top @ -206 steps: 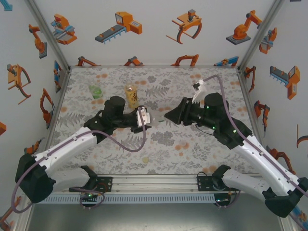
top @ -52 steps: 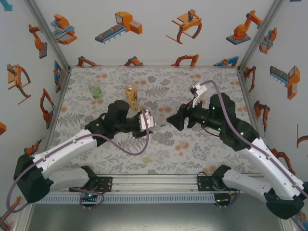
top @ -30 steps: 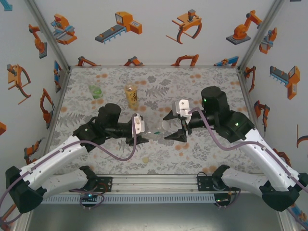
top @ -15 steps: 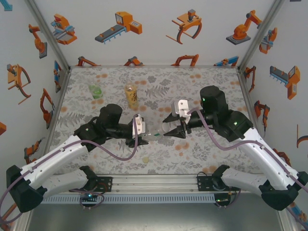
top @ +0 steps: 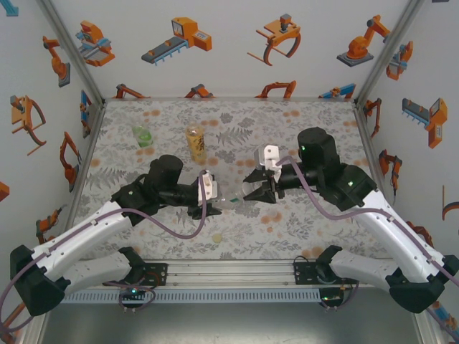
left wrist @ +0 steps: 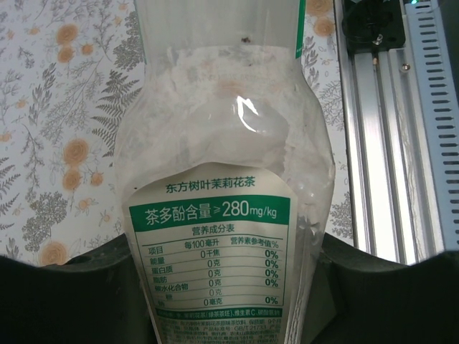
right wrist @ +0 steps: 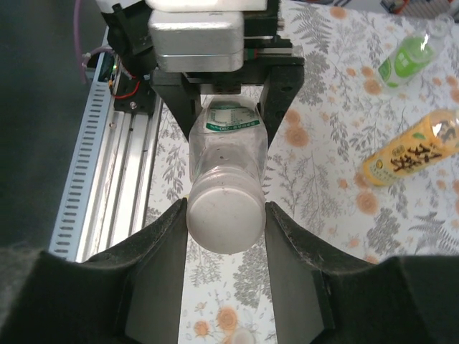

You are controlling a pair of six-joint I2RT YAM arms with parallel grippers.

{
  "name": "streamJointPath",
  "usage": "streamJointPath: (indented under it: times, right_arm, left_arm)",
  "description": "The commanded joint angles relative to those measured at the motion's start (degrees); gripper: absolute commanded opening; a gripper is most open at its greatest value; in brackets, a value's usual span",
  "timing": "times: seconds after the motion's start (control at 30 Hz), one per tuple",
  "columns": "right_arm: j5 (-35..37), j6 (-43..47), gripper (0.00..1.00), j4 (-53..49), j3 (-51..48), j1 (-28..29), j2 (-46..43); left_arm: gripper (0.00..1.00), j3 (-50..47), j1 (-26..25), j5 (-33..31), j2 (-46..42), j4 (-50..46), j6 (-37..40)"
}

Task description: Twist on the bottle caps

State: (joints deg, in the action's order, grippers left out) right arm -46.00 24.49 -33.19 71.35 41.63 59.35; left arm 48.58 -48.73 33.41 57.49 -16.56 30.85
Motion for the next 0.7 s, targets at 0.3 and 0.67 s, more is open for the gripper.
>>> streamJointPath:
  times: [0.3,0.67]
  right_arm:
    - [20.9,-39.2,0.00,13.9,-9.6,1.8,-6.2]
    - [41.1,-77.1,0.00,2.6,-9.5,1.8,-5.1]
  left_arm:
    - [0.00,-5.2,0.0,-11.1,0.3,16.0,-0.6]
    - [0.00,-4.7,0.0,-13.0,6.0,19.9,2.2]
